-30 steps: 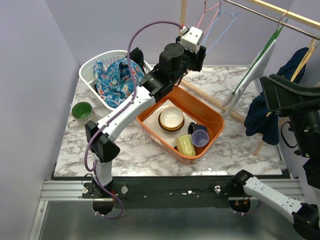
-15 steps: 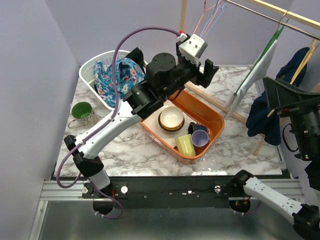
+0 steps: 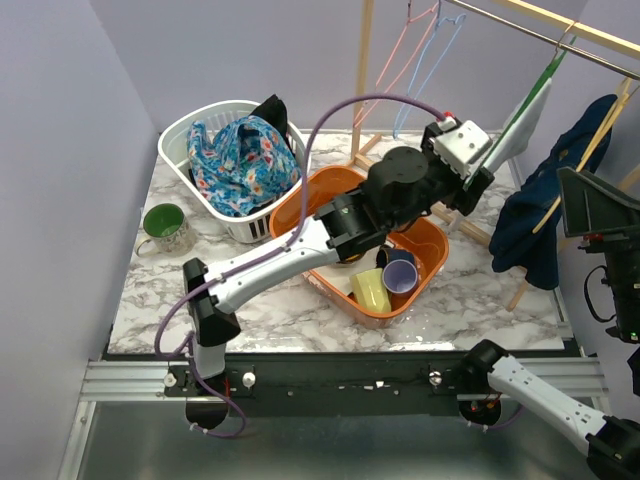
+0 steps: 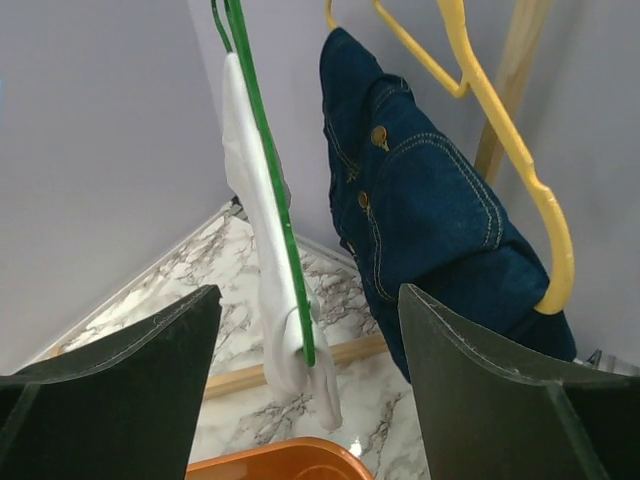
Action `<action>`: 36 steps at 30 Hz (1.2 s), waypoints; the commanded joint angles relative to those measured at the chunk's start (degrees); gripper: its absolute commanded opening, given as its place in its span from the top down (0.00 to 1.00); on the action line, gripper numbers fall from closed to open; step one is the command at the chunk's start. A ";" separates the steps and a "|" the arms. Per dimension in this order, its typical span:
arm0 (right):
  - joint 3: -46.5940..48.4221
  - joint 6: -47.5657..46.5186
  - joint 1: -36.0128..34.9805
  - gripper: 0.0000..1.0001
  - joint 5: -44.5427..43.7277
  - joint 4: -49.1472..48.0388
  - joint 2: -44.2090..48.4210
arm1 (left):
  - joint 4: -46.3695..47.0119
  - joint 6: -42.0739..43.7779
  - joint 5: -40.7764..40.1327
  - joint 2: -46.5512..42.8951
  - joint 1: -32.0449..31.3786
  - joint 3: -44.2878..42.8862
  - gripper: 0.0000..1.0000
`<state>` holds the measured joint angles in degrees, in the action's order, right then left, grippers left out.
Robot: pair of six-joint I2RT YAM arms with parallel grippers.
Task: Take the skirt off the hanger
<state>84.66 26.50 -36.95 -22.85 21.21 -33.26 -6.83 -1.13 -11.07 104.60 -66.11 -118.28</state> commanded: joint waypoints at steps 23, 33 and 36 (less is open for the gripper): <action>-0.90 -0.05 -0.14 0.01 -0.88 2.69 2.06 | 5.52 9.47 -10.29 18.62 -1.22 -16.45 0.48; -0.29 -0.40 -0.14 0.01 -0.09 2.26 1.00 | 7.87 9.30 -12.13 18.01 -1.22 -16.29 1.00; -0.46 -0.40 -0.14 0.01 0.00 2.17 0.74 | 10.08 9.04 -12.13 16.52 -1.04 -14.88 1.00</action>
<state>83.99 26.50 -36.95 -23.09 23.27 -31.94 -1.69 8.19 -21.96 123.04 -67.11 -133.64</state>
